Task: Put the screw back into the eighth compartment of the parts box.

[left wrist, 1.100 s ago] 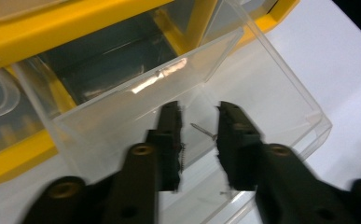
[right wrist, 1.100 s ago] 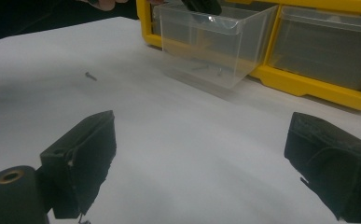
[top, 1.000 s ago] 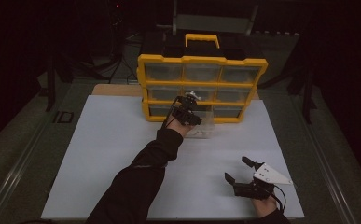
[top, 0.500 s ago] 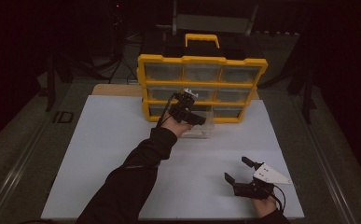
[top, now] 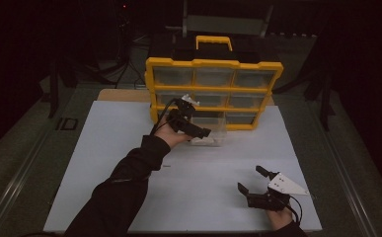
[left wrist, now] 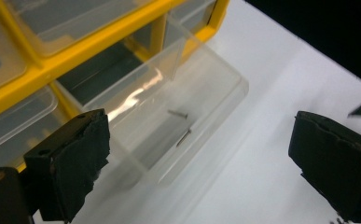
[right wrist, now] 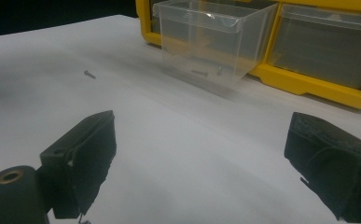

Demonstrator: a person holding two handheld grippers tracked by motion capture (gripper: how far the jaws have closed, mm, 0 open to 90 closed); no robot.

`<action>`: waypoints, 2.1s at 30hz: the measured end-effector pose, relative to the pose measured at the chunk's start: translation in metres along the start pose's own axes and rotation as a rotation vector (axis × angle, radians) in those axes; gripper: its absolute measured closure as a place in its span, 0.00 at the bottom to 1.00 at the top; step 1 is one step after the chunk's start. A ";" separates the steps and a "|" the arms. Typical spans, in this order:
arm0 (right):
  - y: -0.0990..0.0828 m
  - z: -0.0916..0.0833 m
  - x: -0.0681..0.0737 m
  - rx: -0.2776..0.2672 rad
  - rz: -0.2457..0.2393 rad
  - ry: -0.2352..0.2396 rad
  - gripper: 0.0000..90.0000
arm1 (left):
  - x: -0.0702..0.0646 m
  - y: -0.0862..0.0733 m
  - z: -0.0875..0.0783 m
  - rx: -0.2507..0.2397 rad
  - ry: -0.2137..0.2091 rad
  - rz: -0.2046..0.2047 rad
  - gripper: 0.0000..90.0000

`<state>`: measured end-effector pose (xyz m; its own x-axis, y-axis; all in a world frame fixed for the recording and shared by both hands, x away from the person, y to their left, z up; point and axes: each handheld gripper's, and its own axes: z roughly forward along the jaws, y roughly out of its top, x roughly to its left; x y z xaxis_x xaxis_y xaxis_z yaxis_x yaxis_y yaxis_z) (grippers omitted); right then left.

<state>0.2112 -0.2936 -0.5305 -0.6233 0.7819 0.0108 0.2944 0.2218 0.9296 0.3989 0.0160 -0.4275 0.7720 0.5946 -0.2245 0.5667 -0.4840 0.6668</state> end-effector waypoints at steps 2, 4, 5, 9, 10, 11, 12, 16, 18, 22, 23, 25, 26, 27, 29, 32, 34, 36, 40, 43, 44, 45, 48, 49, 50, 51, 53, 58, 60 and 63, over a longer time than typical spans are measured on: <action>0.000 0.000 0.000 0.000 0.000 -0.001 0.10 | 0.002 -0.005 -0.004 -0.005 -0.018 0.009 0.05; 0.000 0.000 0.000 0.000 0.001 -0.002 0.10 | 0.002 -0.010 -0.008 -0.002 -0.020 0.024 0.05; 0.000 0.000 0.000 0.000 0.000 -0.003 0.10 | 0.002 -0.013 -0.010 -0.004 -0.022 0.025 0.05; 0.000 0.000 0.000 0.000 0.000 -0.002 0.10 | 0.002 -0.022 -0.020 -0.009 -0.029 0.051 0.05; 0.000 0.000 0.000 0.001 0.001 -0.003 0.10 | 0.003 -0.024 -0.022 -0.014 -0.038 0.057 0.05; 0.000 0.000 0.000 0.001 0.000 -0.003 0.10 | 0.003 -0.026 -0.025 -0.017 -0.046 0.063 0.05; 0.000 0.000 0.000 0.001 0.000 -0.003 0.10 | 0.004 -0.028 -0.028 -0.025 -0.059 0.072 0.05; 0.000 0.000 0.000 0.002 0.000 -0.004 0.10 | 0.006 -0.039 -0.036 -0.030 -0.102 0.115 0.05; 0.000 0.001 0.000 0.004 -0.002 -0.003 0.10 | 0.007 -0.045 -0.037 -0.027 -0.111 0.124 0.05; 0.000 0.001 0.001 0.005 -0.004 -0.001 0.10 | 0.007 -0.055 -0.039 -0.026 -0.115 0.147 0.05; 0.000 0.001 0.001 0.006 -0.003 -0.001 0.10 | 0.007 -0.057 -0.039 -0.025 -0.118 0.153 0.05; 0.000 0.001 0.001 0.007 -0.004 -0.002 0.10 | 0.006 -0.061 -0.040 -0.020 -0.123 0.169 0.05; 0.000 0.001 0.001 0.007 -0.005 -0.001 0.10 | 0.006 -0.064 -0.040 -0.022 -0.132 0.175 0.05; 0.000 0.001 0.001 0.007 -0.005 -0.002 0.10 | 0.006 -0.066 -0.041 -0.022 -0.140 0.182 0.05; 0.000 0.001 0.001 0.006 -0.003 -0.001 0.10 | 0.007 -0.070 -0.043 -0.026 -0.138 0.192 0.05; 0.000 0.001 0.001 0.007 -0.004 -0.001 0.10 | 0.009 -0.076 -0.044 -0.025 -0.141 0.195 0.06; 0.000 0.001 0.001 0.007 -0.005 0.000 0.10 | 0.011 -0.080 -0.045 -0.024 -0.145 0.193 0.06; 0.000 0.001 0.001 0.007 -0.005 0.000 0.10 | 0.012 -0.083 -0.046 -0.028 -0.149 0.189 0.06; 0.000 0.001 0.001 0.008 -0.005 0.000 0.10 | 0.015 -0.089 -0.045 -0.026 -0.147 0.188 0.06; 0.000 0.001 0.001 0.008 -0.005 0.000 0.10 | 0.017 -0.093 -0.044 -0.025 -0.148 0.191 0.09; 0.000 0.001 0.001 0.008 -0.004 0.000 0.10 | 0.018 -0.095 -0.044 -0.025 -0.144 0.190 0.10; 0.000 0.001 0.001 0.008 -0.004 0.000 0.10 | 0.019 -0.096 -0.043 -0.023 -0.149 0.190 0.11; 0.000 0.001 0.001 0.008 -0.005 0.000 0.10 | 0.021 -0.101 -0.041 -0.015 -0.138 0.197 0.15; 0.000 0.001 0.001 0.008 -0.005 0.000 0.10 | 0.022 -0.104 -0.040 -0.007 -0.126 0.208 0.16; 0.000 0.001 0.001 0.009 -0.005 0.000 0.10 | 0.023 -0.105 -0.039 -0.004 -0.126 0.216 0.18; 0.000 0.001 0.001 0.009 -0.004 0.000 0.10 | 0.024 -0.107 -0.038 0.000 -0.126 0.217 0.21; 0.000 0.001 0.001 0.009 -0.004 0.001 0.10 | 0.026 -0.110 -0.037 0.002 -0.126 0.224 0.26; 0.000 0.001 0.001 0.011 -0.004 0.001 0.10 | 0.031 -0.120 -0.033 0.033 -0.135 0.237 0.39; 0.000 0.001 0.001 0.011 -0.004 0.002 0.10 | 0.032 -0.123 -0.032 0.047 -0.135 0.239 0.48; 0.000 0.002 0.001 0.012 -0.004 0.003 0.10 | 0.036 -0.128 -0.027 0.062 -0.136 0.236 0.53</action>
<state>0.2114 -0.2914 -0.5313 -0.6264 0.7794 0.0078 0.3004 0.2321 0.9252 0.3459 0.1170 -0.5017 0.9140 0.3709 -0.1646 0.3799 -0.6397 0.6682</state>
